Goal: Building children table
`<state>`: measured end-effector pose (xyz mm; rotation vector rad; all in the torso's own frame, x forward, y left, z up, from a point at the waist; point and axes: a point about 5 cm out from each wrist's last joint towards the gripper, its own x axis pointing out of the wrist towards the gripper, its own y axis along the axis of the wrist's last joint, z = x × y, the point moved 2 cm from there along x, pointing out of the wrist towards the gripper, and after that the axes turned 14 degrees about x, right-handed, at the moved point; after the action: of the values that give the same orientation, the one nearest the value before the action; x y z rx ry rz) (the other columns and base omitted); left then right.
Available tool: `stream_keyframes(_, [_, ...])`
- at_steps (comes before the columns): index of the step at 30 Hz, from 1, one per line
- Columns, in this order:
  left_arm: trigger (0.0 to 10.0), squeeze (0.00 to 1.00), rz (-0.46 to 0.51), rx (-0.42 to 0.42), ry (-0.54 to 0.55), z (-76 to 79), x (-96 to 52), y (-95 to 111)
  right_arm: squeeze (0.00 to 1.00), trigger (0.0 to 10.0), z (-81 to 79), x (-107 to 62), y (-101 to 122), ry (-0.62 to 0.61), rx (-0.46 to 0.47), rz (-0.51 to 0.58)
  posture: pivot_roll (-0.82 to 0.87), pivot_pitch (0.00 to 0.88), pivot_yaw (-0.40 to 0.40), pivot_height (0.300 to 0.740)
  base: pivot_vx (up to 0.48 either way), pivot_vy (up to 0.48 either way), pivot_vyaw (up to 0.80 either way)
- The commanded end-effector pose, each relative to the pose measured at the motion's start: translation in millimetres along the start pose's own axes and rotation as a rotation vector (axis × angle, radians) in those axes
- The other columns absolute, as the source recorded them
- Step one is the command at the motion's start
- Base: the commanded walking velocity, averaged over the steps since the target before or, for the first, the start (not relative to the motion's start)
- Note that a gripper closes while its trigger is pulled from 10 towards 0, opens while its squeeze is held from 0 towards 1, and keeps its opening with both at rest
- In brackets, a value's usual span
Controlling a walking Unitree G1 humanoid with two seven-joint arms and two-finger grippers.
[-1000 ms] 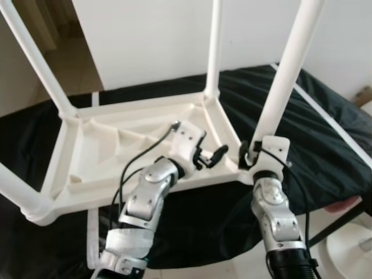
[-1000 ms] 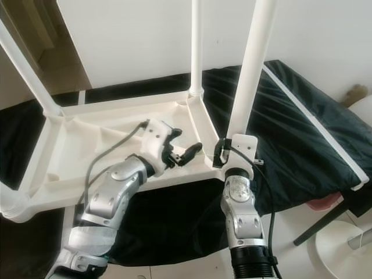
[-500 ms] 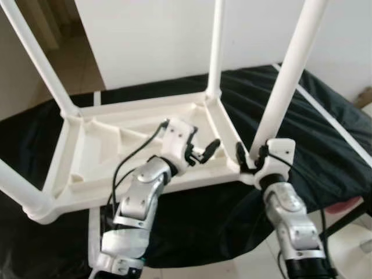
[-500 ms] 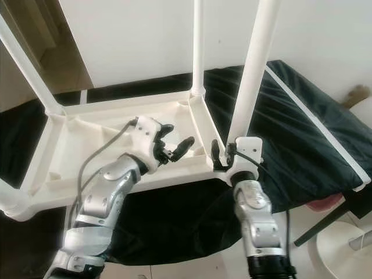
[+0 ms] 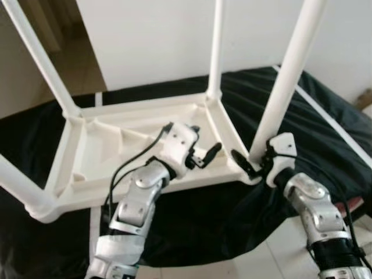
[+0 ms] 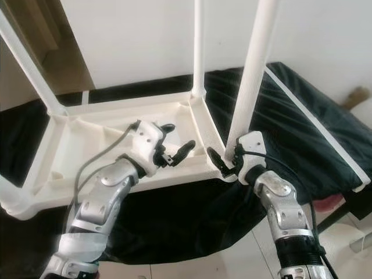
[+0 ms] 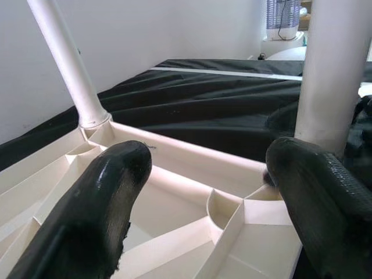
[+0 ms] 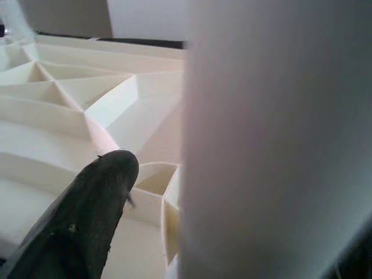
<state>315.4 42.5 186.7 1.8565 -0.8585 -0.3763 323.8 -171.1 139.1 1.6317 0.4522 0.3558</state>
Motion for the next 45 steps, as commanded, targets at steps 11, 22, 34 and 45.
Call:
stream_keyframes(11, [10.0,0.0,0.018,0.001,0.0,1.7,-0.3,3,0.0,0.0,4.3,-1.1,-13,0.059,-0.032,-0.053,0.01,0.0,0.029,0.74,0.0,0.0,0.0])
stream_keyframes(22, [10.0,0.0,0.01,-0.007,-0.011,6.1,-0.8,1,0.0,10.0,-3.4,-3.3,-24,-0.026,-0.01,-0.047,0.0,0.0,0.037,0.74,0.0,0.0,0.0])
stream_keyframes(34, [10.0,0.0,-0.007,-0.013,0.004,3.4,-0.3,-4,0.0,10.0,-5.5,-1.5,-32,-0.307,0.018,0.013,-0.02,0.0,0.047,0.74,0.0,0.0,0.0])
stream_keyframes(45, [10.0,0.0,-0.042,-0.005,0.075,-12.7,-6.5,-13,0.0,10.0,-20.3,-3.8,-44,-0.71,0.143,0.054,-0.01,0.0,0.021,0.74,0.0,0.0,0.0])
